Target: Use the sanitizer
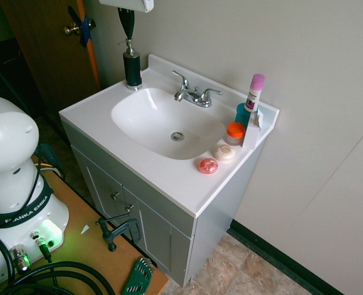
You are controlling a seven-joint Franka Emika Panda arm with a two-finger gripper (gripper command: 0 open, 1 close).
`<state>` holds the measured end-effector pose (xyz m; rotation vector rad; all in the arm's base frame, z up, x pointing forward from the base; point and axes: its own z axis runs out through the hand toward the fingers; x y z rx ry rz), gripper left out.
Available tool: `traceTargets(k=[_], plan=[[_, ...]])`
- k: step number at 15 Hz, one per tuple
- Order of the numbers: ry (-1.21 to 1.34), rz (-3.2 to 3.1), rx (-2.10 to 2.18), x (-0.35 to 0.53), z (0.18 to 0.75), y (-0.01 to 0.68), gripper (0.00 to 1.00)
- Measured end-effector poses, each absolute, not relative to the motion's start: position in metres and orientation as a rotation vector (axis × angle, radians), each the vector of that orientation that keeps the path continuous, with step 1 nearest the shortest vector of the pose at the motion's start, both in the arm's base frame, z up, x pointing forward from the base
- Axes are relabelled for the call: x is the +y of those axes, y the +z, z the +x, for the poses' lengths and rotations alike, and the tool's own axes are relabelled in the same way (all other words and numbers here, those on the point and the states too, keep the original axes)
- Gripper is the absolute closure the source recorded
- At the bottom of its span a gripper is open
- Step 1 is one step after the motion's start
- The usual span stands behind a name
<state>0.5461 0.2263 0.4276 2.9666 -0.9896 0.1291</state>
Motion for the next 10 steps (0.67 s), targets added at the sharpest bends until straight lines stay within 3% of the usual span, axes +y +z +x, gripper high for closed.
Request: traceTargets(k=[6, 7, 10], plan=[[0.123, 3.004, -1.031, 0.234, 0.540, 0.421, 1.00], [0.111, 3.014, -1.054, 0.231, 0.539, 0.423, 0.00], [0.144, 3.073, -1.134, 0.191, 0.534, 0.467, 0.00]])
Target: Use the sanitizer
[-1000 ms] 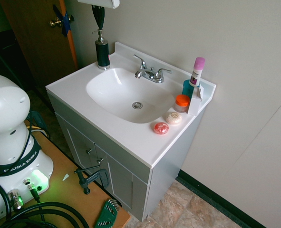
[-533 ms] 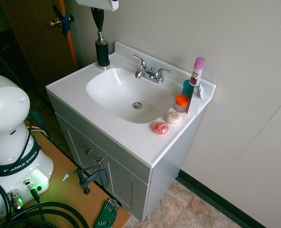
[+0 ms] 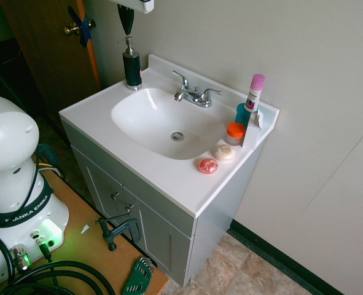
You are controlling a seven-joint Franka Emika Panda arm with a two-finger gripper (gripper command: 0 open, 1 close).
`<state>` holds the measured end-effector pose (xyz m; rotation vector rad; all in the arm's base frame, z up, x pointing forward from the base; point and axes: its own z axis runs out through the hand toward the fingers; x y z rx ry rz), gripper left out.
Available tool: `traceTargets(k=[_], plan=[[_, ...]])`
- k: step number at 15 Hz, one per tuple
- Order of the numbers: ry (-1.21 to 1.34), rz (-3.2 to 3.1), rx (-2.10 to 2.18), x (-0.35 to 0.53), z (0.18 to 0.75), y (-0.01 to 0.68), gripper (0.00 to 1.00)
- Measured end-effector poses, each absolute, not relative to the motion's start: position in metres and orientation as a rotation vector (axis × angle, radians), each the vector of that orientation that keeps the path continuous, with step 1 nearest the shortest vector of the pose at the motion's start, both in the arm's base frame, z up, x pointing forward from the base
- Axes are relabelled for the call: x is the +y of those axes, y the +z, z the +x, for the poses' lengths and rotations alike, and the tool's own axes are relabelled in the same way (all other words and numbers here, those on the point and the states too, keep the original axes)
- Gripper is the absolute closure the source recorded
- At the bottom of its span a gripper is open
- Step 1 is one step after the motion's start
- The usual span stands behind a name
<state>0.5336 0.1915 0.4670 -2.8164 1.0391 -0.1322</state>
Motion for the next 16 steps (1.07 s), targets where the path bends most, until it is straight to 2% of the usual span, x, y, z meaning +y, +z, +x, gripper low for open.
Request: traceTargets(k=[2, 4, 11, 16], plan=[[-0.158, -2.780, 1.057, 0.157, 0.516, 0.501, 0.00], [-0.149, -2.780, 1.087, 0.131, 0.496, 0.502, 0.00], [-0.055, -2.838, 1.229, 0.048, 0.459, 0.424, 0.00], [-0.027, -2.871, 1.269, 0.028, 0.448, 0.393, 0.00]])
